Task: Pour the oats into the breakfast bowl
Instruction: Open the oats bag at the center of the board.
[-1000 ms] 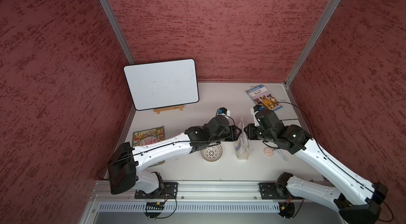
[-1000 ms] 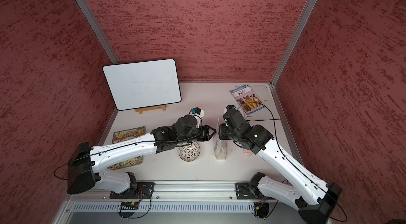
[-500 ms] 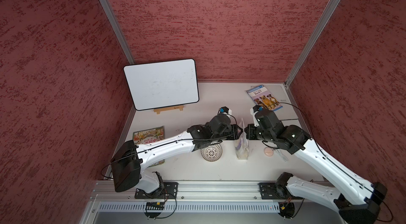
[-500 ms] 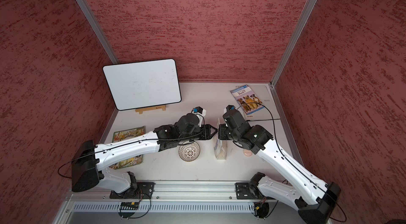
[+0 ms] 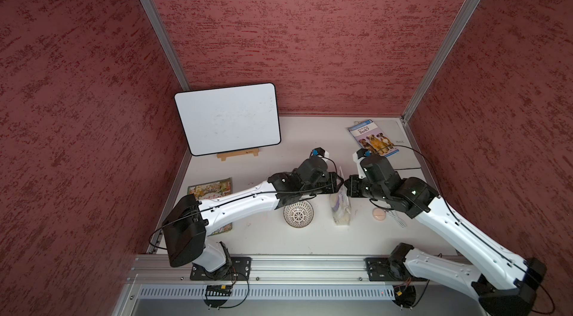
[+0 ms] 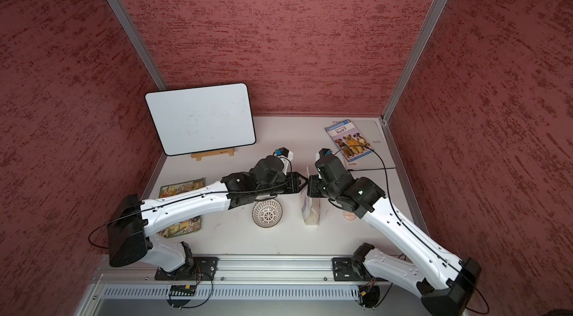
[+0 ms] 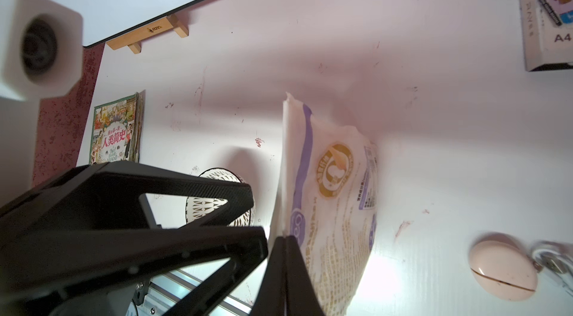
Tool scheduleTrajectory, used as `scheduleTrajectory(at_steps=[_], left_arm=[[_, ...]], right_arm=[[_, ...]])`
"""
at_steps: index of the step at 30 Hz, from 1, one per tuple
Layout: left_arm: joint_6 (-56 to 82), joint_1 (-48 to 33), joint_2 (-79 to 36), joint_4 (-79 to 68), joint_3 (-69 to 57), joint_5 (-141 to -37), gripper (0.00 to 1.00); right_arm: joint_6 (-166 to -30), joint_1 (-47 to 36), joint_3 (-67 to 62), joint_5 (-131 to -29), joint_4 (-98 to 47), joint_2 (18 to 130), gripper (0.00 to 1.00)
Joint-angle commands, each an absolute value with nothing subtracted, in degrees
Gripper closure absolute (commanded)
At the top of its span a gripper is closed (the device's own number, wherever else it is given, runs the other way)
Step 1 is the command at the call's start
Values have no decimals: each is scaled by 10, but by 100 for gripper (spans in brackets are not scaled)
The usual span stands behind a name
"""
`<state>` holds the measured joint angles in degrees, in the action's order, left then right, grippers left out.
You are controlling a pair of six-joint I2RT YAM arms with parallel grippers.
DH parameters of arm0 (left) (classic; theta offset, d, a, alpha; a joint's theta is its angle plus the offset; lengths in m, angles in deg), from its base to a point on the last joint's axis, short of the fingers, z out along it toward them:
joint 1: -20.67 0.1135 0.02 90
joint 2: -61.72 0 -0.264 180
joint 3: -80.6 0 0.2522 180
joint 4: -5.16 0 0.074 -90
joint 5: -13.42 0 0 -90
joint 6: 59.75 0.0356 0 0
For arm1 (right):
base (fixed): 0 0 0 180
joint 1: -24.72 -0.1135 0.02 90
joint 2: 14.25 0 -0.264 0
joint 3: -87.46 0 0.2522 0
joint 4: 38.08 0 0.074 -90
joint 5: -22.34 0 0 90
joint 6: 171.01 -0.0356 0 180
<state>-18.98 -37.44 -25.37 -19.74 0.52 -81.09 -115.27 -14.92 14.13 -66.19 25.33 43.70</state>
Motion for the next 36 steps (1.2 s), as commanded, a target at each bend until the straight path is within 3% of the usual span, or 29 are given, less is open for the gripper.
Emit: scheduleTrajectory(at_steps=[1,23,32,36], left_arm=[[-188,-368,-264,-186,-12,-823,61],[-192,-362,-296,-200,-32,-837,80],[-191,-365,-308,-212,-43,-837,81],[-193,-367,-307,-212,-44,-835,89]], right_arm=[[-1154,-145,150,-673,249,431,100],[-1154,-145,151,-677,243,431,100],[-1154,-145,150,-678,242,431,100],[-1156,-145,152,-674,242,432,100]])
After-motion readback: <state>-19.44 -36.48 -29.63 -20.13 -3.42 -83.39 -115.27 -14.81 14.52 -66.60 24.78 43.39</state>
